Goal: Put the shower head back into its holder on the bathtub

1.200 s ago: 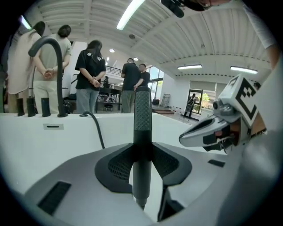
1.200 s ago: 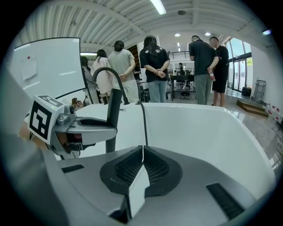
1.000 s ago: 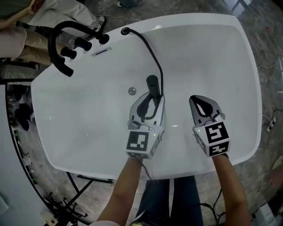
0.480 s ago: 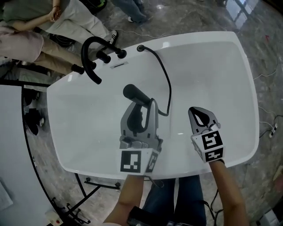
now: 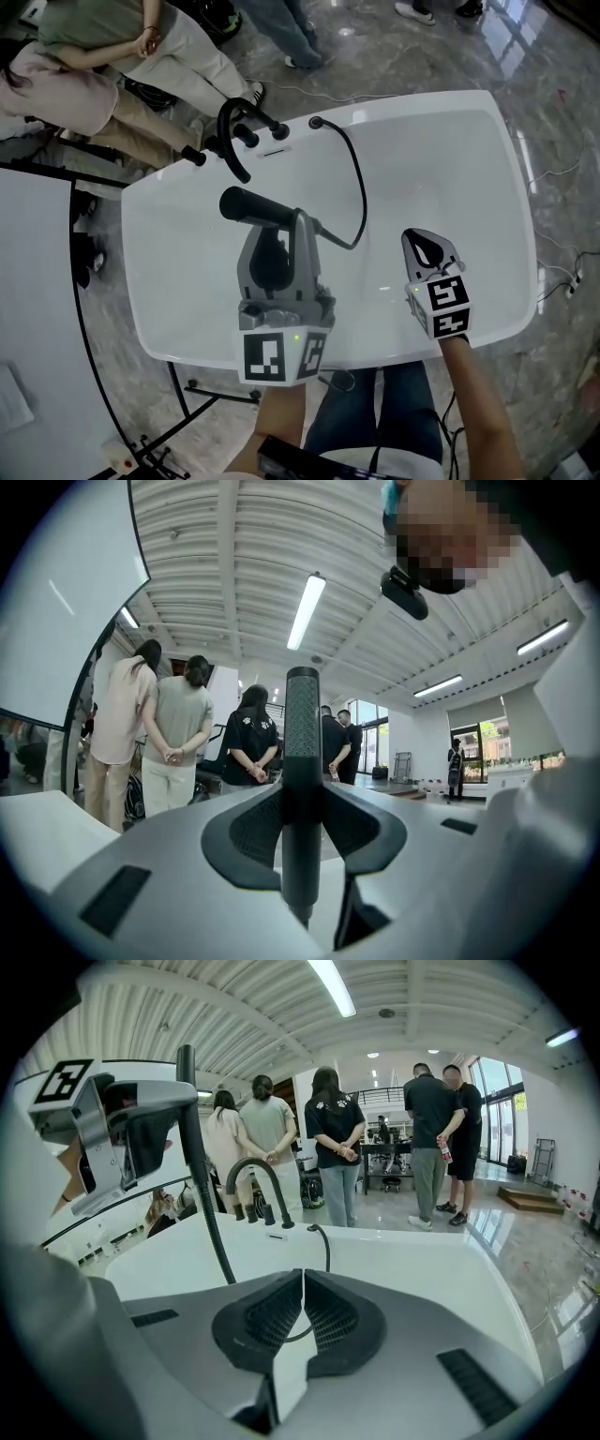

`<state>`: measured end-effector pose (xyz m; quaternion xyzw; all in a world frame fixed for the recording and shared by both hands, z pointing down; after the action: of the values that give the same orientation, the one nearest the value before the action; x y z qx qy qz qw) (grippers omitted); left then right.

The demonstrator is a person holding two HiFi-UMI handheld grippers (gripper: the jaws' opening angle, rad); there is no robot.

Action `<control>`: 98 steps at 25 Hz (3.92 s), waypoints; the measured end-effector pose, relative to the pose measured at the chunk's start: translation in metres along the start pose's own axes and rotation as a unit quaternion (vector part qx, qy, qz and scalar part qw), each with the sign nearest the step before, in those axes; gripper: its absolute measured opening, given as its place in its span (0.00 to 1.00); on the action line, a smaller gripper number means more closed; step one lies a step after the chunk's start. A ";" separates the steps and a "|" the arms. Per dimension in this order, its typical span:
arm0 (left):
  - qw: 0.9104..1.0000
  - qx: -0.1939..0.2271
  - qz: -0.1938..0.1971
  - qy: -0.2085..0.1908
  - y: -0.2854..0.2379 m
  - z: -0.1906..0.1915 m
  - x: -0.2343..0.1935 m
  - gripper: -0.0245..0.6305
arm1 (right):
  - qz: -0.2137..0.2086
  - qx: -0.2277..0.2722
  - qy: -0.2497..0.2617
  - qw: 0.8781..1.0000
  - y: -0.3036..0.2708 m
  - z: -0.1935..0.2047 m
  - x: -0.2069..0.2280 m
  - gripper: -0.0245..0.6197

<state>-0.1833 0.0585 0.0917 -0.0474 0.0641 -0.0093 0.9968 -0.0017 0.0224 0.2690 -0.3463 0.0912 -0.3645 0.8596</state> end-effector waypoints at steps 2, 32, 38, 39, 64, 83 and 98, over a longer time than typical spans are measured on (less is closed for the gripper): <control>1.000 0.008 -0.005 0.008 0.007 -0.015 -0.003 0.23 | 0.004 -0.002 0.001 1.000 0.006 -0.004 -0.003 0.05; 0.995 0.102 -0.002 -0.011 0.047 -0.171 -0.015 0.23 | 0.007 0.027 0.001 1.000 0.032 -0.066 -0.039 0.05; 0.992 0.121 0.018 -0.036 0.054 -0.205 -0.009 0.23 | 0.007 0.047 0.014 0.999 0.045 -0.085 -0.045 0.05; 0.991 0.124 0.025 -0.042 0.055 -0.211 -0.007 0.23 | 0.007 0.048 0.017 0.999 0.047 -0.087 -0.046 0.05; 0.974 0.205 0.030 -0.087 0.067 -0.312 0.002 0.22 | 0.018 0.070 0.032 0.997 0.074 -0.116 -0.043 0.05; 0.970 0.229 0.013 -0.085 0.051 -0.354 -0.008 0.22 | 0.021 0.073 0.041 0.996 0.078 -0.128 -0.032 0.05; 0.961 0.253 0.004 -0.111 0.040 -0.393 -0.006 0.22 | 0.018 0.074 0.047 0.996 0.076 -0.136 -0.029 0.05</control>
<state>-0.2390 0.0619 -0.2991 0.2056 -0.0512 -0.0158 0.9772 -0.0351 0.0076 0.1151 -0.2622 0.1105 -0.3703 0.8843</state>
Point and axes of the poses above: the fingertips, and each gripper's own axes: y backward along the fingers, x to its right, z out of its underside, the point moved 3 cm from there along y, backward along the fingers, and after that the axes turned 7 degrees about -x, right-handed, at the moved point
